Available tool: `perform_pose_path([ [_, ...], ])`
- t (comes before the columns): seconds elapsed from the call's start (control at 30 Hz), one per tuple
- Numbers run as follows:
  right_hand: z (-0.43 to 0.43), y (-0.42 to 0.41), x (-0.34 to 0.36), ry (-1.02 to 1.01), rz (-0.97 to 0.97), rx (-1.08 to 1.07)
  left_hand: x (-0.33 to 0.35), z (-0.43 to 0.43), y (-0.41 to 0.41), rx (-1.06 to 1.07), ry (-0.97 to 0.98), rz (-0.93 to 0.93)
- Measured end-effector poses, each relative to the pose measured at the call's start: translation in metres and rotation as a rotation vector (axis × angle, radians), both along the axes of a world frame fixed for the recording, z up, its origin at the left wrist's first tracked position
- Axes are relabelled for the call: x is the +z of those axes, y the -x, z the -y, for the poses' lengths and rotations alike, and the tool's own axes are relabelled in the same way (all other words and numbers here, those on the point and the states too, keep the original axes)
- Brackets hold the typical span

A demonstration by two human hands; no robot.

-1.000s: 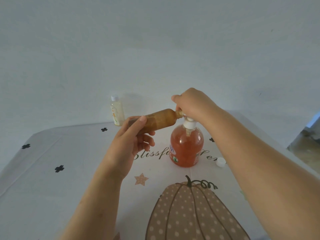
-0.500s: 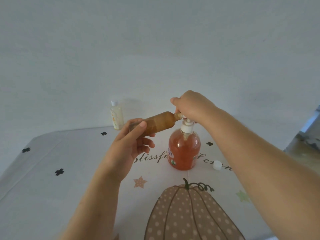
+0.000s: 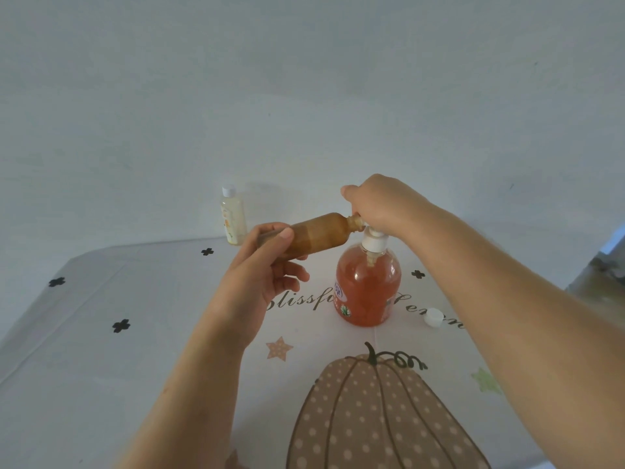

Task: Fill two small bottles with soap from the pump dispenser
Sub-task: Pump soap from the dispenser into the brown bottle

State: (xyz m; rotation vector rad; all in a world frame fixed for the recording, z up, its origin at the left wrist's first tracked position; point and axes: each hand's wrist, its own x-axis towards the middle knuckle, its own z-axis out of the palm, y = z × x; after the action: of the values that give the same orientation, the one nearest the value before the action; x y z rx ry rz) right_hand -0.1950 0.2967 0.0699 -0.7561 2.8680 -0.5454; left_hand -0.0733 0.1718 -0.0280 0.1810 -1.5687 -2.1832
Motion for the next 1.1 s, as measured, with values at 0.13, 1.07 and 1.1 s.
perform_pose_path([
  [0.13,0.005,0.008,-0.009,0.021,0.005,-0.042,-0.002,0.000,0.001,0.024,0.001,0.007],
  [1.07,0.002,0.006,-0.007,-0.062,-0.057,0.014,0.000,0.000,-0.002,0.022,0.073,0.037],
  [1.1,0.003,0.004,-0.007,-0.049,-0.047,-0.001,0.000,0.000,-0.002,0.023,0.076,0.040],
])
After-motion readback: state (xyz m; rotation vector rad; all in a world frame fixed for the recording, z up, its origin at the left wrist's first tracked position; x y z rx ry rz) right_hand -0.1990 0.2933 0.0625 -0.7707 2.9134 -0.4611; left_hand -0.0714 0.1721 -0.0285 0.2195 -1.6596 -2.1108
